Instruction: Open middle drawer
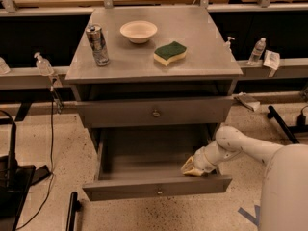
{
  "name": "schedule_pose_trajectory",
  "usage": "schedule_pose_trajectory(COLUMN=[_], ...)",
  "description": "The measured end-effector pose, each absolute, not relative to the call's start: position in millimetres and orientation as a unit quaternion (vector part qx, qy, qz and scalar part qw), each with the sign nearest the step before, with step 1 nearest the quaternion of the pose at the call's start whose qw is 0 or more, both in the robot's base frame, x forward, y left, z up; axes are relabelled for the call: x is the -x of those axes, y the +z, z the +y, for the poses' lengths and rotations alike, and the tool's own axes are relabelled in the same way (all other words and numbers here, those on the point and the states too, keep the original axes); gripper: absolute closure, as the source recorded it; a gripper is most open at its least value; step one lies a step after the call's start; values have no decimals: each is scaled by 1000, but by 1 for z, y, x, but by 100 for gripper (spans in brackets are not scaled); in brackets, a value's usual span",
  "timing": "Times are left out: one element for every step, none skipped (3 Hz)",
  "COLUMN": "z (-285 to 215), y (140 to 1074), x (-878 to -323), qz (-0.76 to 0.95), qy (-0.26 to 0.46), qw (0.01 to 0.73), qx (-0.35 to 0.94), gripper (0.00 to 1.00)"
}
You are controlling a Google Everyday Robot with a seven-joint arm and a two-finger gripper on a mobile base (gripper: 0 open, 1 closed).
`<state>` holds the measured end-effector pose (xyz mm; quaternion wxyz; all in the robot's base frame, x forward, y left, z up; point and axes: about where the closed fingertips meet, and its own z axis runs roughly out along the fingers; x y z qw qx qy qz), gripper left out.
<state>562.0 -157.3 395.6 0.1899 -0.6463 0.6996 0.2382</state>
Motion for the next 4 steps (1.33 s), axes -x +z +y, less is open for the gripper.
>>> schedule_pose_trajectory(z=[-160,-170,-170,-170], y=[395,406,407,408], x=[-558,-529,-529,-529], qz=[700,700,700,700], qy=[239,242,242,242], qw=[187,174,174,174], qx=[646,649,649,649], gripper=[100,100,100,100])
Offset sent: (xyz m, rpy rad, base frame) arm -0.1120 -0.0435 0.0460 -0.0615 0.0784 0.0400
